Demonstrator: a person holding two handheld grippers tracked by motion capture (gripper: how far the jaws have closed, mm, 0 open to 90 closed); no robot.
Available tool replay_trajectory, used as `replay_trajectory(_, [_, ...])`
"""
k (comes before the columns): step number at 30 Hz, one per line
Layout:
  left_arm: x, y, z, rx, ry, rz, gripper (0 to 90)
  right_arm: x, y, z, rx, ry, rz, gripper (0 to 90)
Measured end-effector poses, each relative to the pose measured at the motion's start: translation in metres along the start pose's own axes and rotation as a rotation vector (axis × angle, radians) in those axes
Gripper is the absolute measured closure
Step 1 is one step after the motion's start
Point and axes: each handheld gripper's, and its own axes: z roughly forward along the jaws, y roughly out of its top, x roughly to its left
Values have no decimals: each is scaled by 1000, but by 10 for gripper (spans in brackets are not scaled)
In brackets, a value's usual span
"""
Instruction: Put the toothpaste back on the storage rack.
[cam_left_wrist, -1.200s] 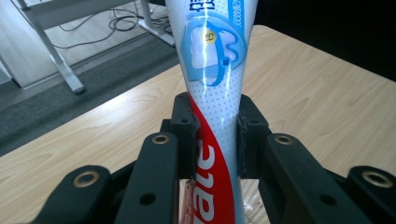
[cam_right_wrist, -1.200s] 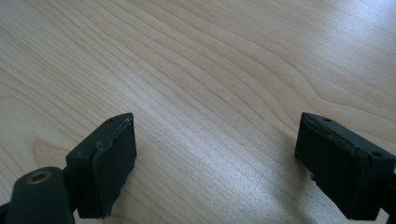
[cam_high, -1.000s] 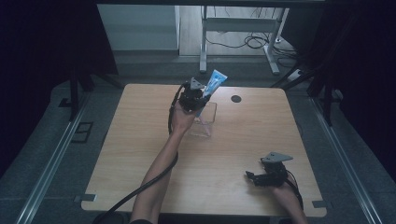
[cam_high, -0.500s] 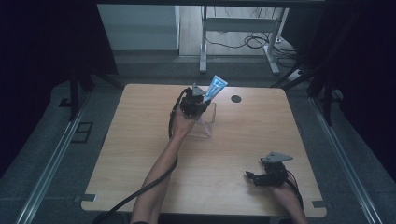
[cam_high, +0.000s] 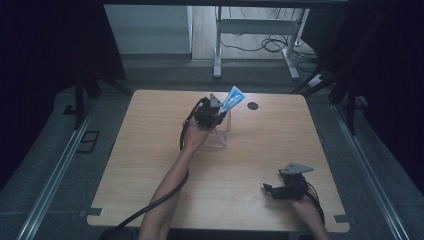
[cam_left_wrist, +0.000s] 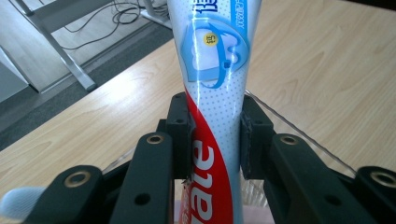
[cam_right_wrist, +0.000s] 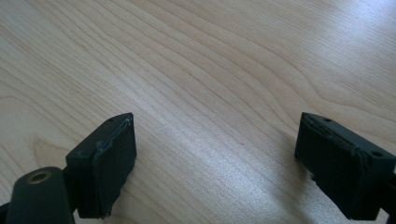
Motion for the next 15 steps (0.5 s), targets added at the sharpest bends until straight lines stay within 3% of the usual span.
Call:
replay_trajectory(4, [-4, -1, 1, 14, 6, 29, 685, 0, 0, 0, 0, 0, 0, 125])
replay_trajectory(15, [-2, -7, -2, 22, -32, 18, 617, 0, 0, 0, 0, 1, 1, 125])
